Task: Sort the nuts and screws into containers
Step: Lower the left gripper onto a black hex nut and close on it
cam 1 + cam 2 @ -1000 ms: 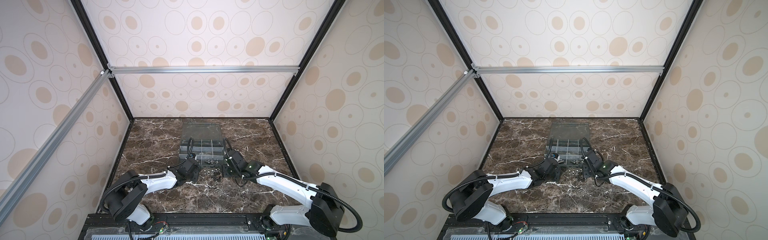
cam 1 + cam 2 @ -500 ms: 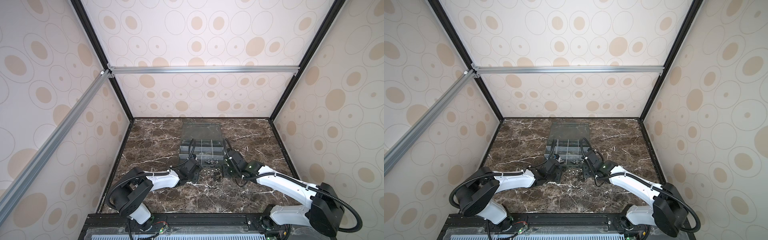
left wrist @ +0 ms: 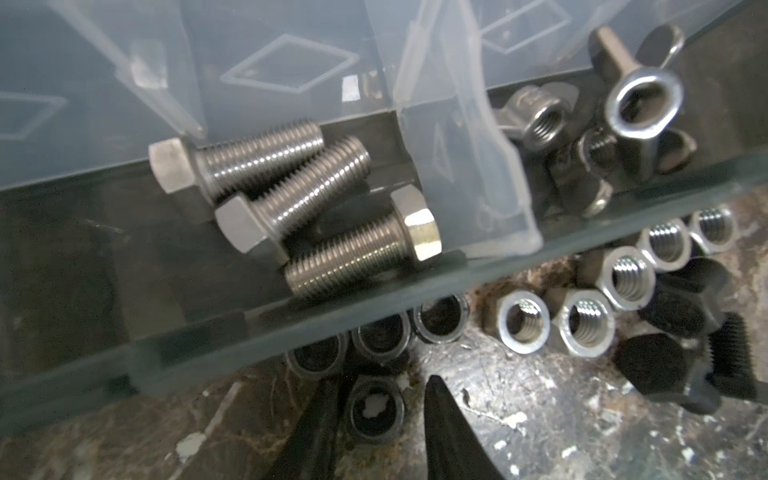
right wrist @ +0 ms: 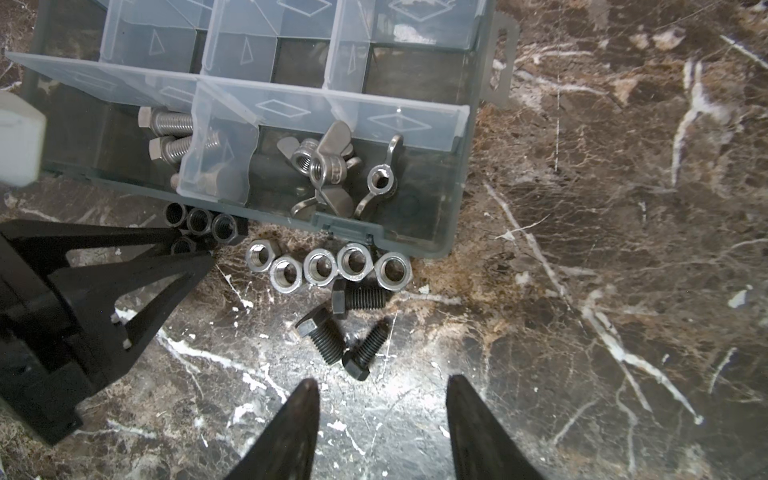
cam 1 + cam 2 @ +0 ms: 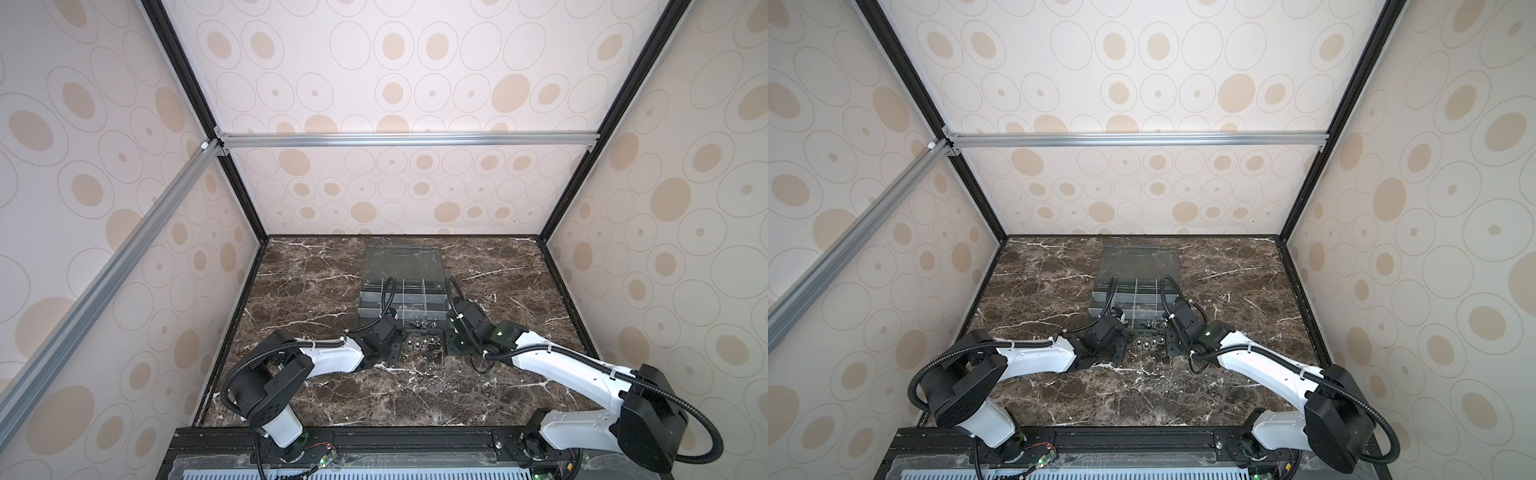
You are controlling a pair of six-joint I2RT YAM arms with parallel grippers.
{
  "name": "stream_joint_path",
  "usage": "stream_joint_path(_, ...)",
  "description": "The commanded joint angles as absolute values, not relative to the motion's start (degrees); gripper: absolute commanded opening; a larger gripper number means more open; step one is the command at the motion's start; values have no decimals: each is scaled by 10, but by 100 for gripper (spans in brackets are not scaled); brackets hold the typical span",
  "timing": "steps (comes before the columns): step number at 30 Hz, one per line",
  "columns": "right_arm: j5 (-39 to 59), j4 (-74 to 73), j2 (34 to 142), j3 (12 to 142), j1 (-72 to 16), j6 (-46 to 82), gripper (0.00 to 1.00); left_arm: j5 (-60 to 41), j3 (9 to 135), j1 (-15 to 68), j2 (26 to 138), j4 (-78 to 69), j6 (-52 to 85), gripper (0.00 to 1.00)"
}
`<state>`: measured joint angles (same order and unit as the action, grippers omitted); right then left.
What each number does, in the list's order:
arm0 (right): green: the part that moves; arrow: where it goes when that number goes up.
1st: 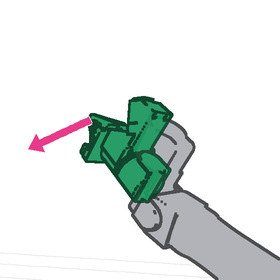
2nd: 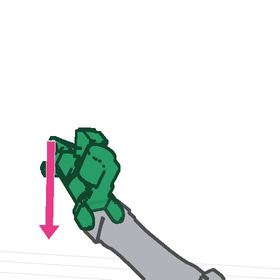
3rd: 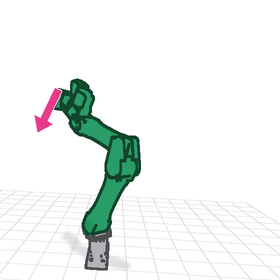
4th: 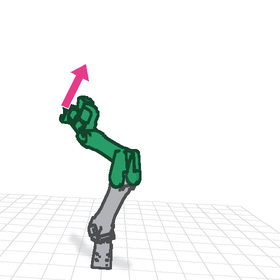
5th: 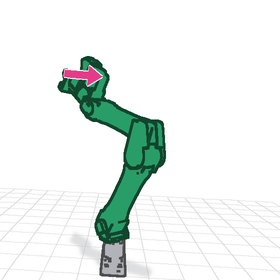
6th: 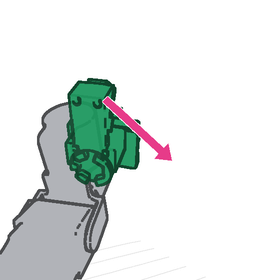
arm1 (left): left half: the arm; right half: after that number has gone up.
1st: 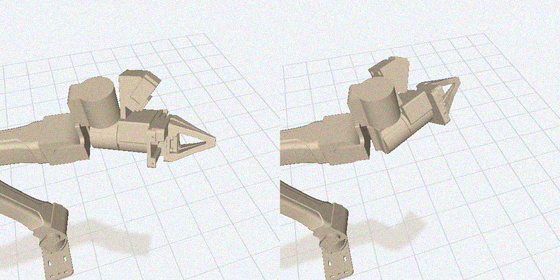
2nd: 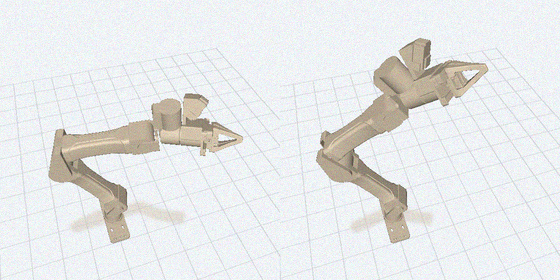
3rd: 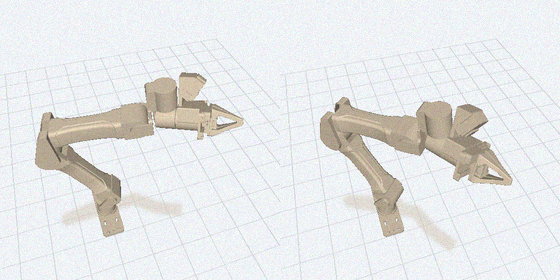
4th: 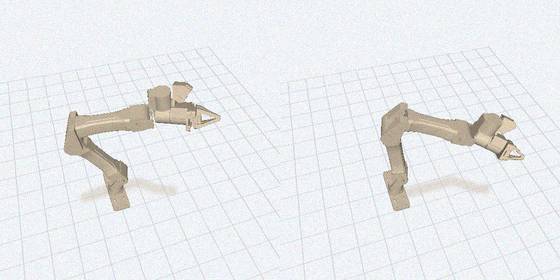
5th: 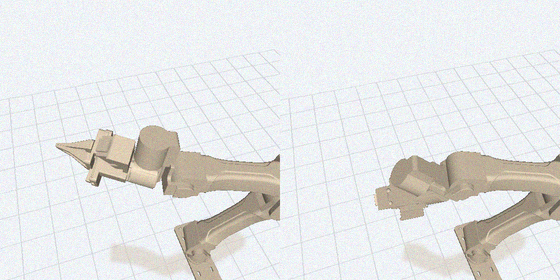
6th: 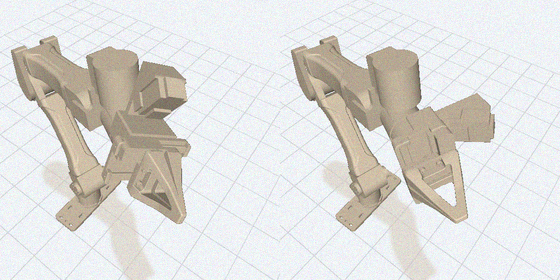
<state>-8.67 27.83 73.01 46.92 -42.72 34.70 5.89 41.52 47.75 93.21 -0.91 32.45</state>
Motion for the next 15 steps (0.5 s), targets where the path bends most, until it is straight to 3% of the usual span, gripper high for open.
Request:
stream_joint_path(1,-89,286,735,465,-424,354,53,75,426,482,947,0,315,32)
stream_joint_path(15,-89,286,736,465,-424,356,53,94,418,484,940,17,305,20)
